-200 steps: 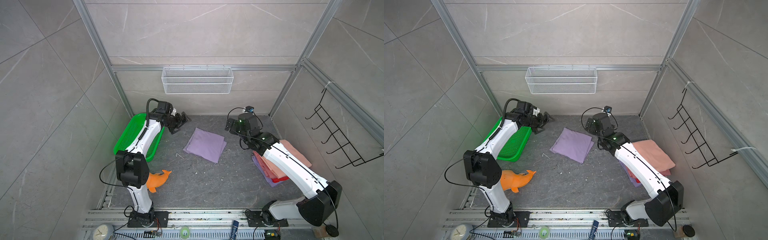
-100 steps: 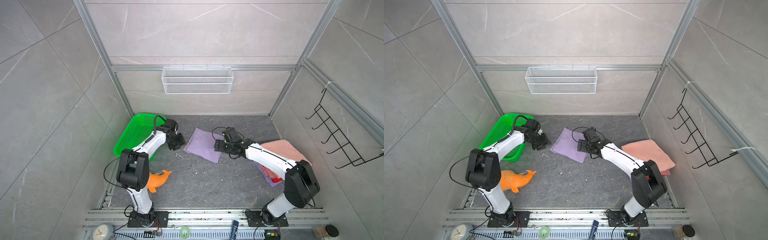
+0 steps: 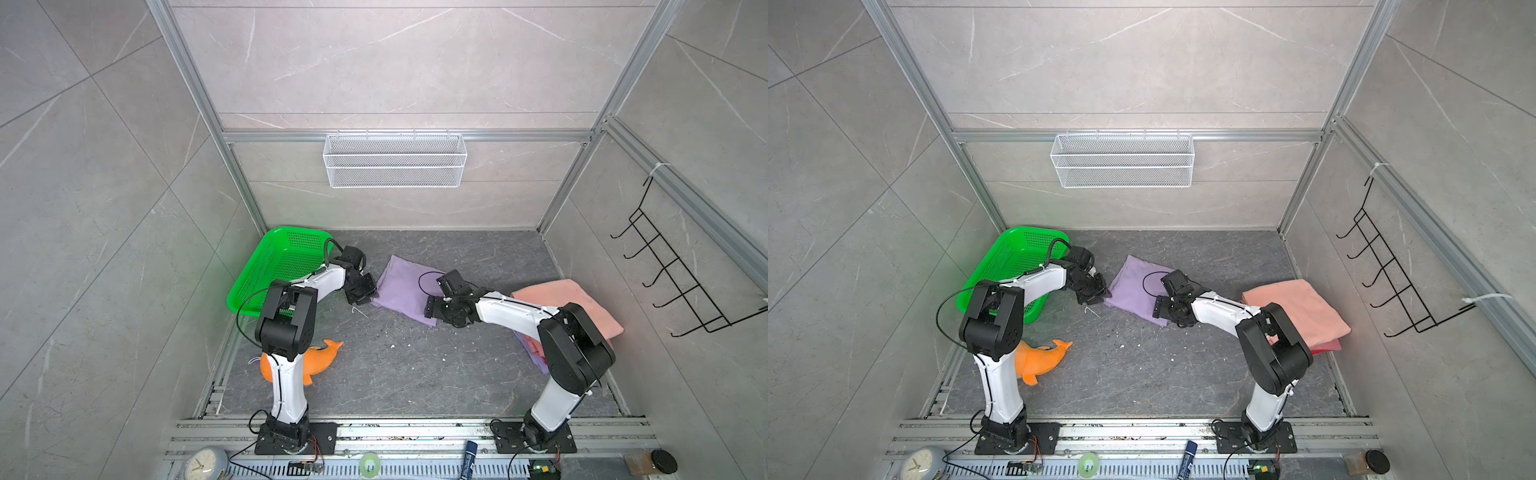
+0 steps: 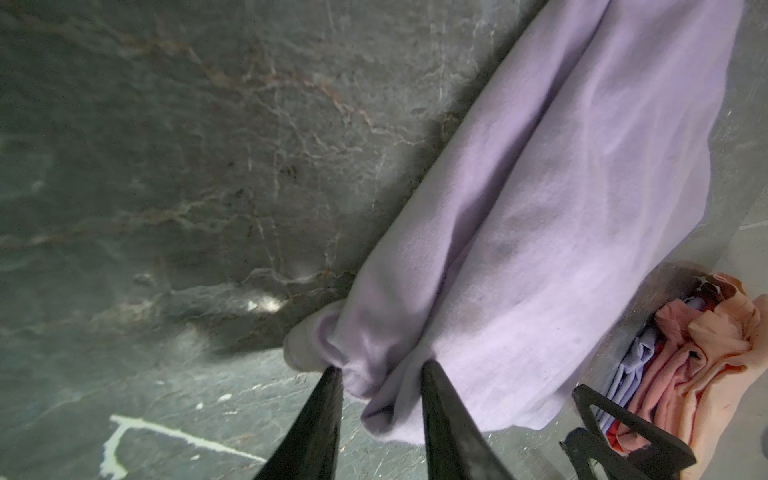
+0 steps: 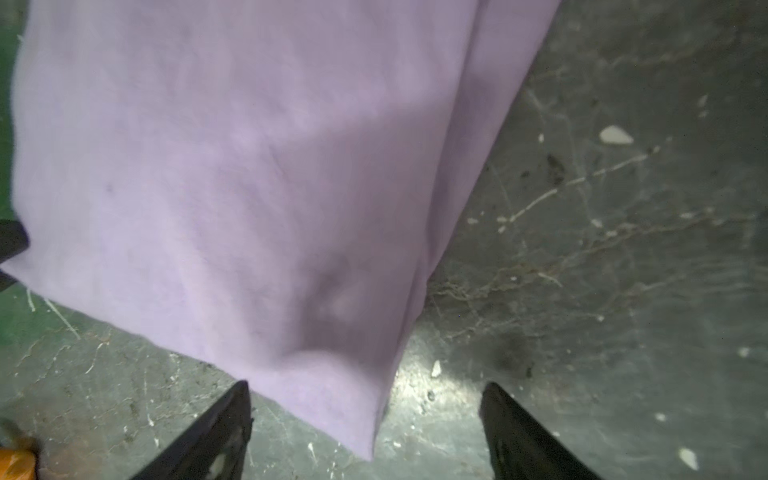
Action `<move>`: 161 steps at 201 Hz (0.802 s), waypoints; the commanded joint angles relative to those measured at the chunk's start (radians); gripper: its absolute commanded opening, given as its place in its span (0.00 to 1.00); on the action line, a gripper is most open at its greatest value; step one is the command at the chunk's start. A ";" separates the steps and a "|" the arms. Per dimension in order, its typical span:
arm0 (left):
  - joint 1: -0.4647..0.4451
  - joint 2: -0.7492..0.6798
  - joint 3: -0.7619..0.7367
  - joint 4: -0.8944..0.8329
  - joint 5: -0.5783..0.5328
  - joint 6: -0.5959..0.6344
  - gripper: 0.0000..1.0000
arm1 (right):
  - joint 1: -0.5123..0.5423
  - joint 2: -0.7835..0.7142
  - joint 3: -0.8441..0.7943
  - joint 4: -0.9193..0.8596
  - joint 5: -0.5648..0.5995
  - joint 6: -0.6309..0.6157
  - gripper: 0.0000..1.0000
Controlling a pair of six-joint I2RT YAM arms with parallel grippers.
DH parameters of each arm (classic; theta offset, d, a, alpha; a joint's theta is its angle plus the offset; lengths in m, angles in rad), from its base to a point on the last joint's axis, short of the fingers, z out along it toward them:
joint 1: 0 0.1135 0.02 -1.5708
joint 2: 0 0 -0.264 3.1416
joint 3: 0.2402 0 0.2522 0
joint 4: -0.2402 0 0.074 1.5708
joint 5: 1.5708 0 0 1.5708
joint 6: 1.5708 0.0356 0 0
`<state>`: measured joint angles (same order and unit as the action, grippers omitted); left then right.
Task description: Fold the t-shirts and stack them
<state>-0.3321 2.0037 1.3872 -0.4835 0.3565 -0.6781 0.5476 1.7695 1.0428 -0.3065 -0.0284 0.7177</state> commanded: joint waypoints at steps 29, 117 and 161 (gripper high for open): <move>-0.005 0.012 0.037 0.078 0.075 -0.048 0.14 | 0.006 0.063 -0.031 0.096 -0.087 0.058 0.73; -0.005 -0.181 0.076 0.133 0.210 -0.120 0.00 | 0.009 -0.210 0.150 -0.098 0.111 0.012 0.08; 0.001 -0.368 0.193 0.156 0.332 -0.116 0.00 | -0.010 -0.385 0.415 -0.310 0.287 -0.054 0.09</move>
<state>-0.3332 1.7954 1.4696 -0.3779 0.5690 -0.7929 0.5484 1.4891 1.3273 -0.4610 0.1135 0.7242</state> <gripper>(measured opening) 0.050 0.091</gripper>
